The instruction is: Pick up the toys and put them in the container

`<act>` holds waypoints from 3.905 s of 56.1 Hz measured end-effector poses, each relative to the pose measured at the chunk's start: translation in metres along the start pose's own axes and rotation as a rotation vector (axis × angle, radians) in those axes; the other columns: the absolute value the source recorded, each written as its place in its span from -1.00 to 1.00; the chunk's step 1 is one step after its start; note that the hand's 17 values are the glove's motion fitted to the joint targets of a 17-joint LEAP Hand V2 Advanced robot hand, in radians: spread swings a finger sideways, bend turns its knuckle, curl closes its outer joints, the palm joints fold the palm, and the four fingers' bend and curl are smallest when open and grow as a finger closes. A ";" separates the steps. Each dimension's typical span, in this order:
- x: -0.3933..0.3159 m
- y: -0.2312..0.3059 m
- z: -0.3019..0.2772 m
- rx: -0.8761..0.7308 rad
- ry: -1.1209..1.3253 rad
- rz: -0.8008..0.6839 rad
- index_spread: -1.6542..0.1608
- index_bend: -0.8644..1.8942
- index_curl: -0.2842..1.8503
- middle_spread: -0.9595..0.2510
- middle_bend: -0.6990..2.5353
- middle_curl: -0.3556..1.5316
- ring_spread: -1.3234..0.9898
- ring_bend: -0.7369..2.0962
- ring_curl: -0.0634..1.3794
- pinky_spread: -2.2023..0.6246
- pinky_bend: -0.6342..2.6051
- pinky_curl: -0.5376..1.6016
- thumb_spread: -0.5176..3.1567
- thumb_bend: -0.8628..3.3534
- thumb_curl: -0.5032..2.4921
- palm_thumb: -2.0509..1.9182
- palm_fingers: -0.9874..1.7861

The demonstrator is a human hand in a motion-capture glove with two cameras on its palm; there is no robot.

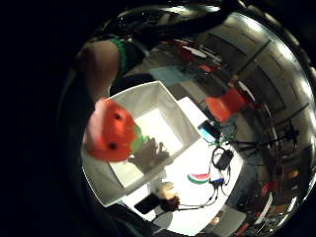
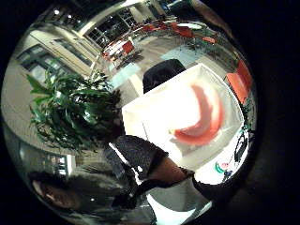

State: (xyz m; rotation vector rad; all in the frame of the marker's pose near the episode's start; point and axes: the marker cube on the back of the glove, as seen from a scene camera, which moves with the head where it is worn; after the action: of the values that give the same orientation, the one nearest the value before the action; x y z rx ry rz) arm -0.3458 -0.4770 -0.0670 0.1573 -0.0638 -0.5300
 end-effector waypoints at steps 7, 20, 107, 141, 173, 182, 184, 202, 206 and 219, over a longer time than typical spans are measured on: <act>0.053 0.079 0.019 0.000 0.020 -0.084 0.35 -0.22 -0.18 0.15 -0.35 0.09 -0.09 0.03 -0.47 0.51 -0.04 -0.17 -0.21 -0.65 -0.39 -0.05 -0.20; 0.185 0.210 0.126 0.022 0.258 0.387 0.37 -0.29 -0.25 0.08 -0.26 0.10 -0.15 0.23 -0.38 0.44 -0.08 -0.20 -0.19 -0.64 -0.47 -0.04 0.11; 0.044 0.011 0.015 0.092 0.308 0.029 0.47 -0.14 0.05 0.13 -0.08 0.14 -0.11 0.33 -0.26 0.38 -0.01 0.01 -0.08 -0.64 -0.51 -0.05 -0.29; 0.072 0.281 0.210 -0.313 0.207 0.597 0.42 -0.24 -0.25 0.28 -0.27 -0.05 -0.11 0.29 -0.41 0.48 0.03 -0.11 -0.13 -0.63 -0.56 -0.02 -0.22; 0.039 0.205 0.021 0.214 0.243 0.355 0.46 -0.23 -0.34 0.06 0.12 0.22 -0.10 0.54 -0.25 0.29 0.08 -0.08 0.11 -0.60 -0.58 0.02 0.55; -0.002 0.126 -0.030 0.265 0.185 0.242 0.45 -0.21 -0.29 0.06 0.13 0.24 -0.10 0.53 -0.25 0.29 0.06 -0.08 0.13 -0.60 -0.58 0.02 0.56; -0.012 0.107 -0.034 0.260 0.149 0.228 0.45 -0.21 -0.28 0.06 0.13 0.25 -0.10 0.53 -0.24 0.29 0.06 -0.07 0.13 -0.60 -0.58 0.02 0.56; -0.036 -0.021 -0.010 0.180 0.044 0.266 0.44 -0.23 -0.21 0.06 0.11 0.25 -0.10 0.51 -0.26 0.28 0.04 -0.07 0.13 -0.60 -0.58 0.01 0.54; -0.036 -0.032 -0.005 0.165 0.071 0.277 0.43 -0.24 -0.20 0.06 0.10 0.25 -0.10 0.50 -0.26 0.28 0.04 -0.07 0.13 -0.60 -0.58 0.01 0.53; -0.024 -0.009 -0.005 0.030 0.152 0.140 0.42 -0.31 -0.24 0.16 -0.20 0.08 -0.09 0.32 -0.31 0.37 0.11 -0.02 -0.07 -0.65 -0.59 -0.06 -0.29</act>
State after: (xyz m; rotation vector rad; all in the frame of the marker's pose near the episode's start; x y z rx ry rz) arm -0.3705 -0.4717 -0.0735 0.2199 0.0648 -0.3764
